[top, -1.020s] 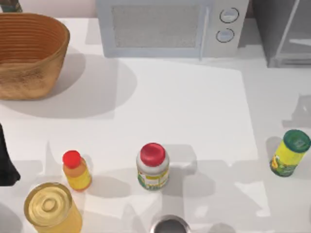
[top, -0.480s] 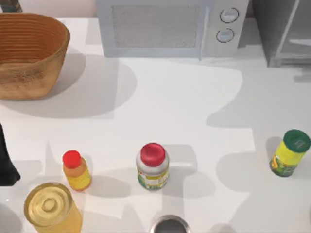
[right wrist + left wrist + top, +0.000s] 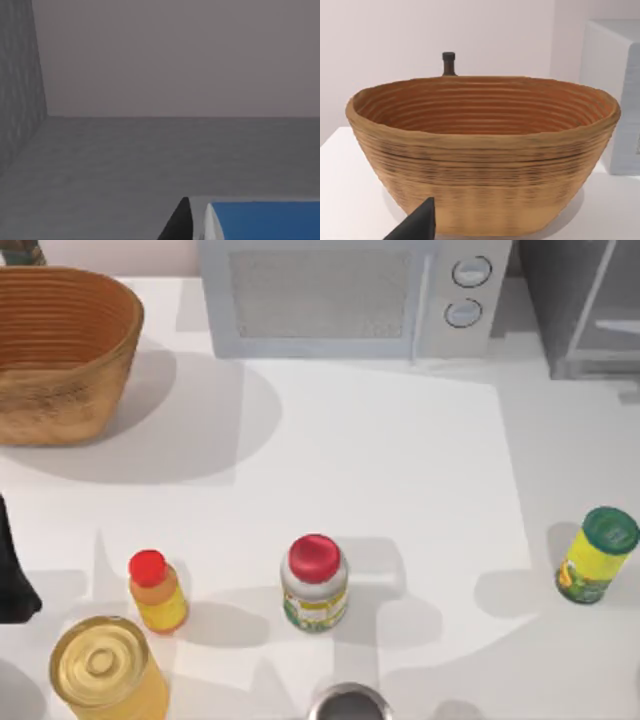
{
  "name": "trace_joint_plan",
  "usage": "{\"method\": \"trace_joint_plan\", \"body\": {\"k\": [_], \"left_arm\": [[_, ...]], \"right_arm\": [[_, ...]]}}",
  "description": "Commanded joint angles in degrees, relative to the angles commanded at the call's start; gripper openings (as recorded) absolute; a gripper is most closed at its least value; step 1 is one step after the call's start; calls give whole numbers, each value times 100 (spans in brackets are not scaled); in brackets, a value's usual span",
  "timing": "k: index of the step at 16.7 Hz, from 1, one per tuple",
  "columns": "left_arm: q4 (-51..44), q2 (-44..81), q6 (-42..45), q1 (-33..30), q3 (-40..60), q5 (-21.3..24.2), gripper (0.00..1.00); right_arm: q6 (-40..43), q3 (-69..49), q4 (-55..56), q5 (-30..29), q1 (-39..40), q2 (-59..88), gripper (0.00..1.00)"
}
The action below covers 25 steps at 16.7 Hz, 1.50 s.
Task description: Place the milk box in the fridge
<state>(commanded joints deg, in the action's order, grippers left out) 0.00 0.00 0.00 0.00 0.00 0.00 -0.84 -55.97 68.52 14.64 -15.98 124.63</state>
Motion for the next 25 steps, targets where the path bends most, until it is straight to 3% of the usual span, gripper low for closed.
{"method": "trace_joint_plan", "body": {"k": [7,19,25], "left_arm": [[0,0,0,0,0,0,100],[0,0,0,0,0,0,100],[0,0,0,0,0,0,100]], "right_arm": [[-3,-184,-189,-27,57,157,0],[4,-3300,-1861,-291,299,1328,0],[3,-3608,-2149,-343,356,1504,0]]}}
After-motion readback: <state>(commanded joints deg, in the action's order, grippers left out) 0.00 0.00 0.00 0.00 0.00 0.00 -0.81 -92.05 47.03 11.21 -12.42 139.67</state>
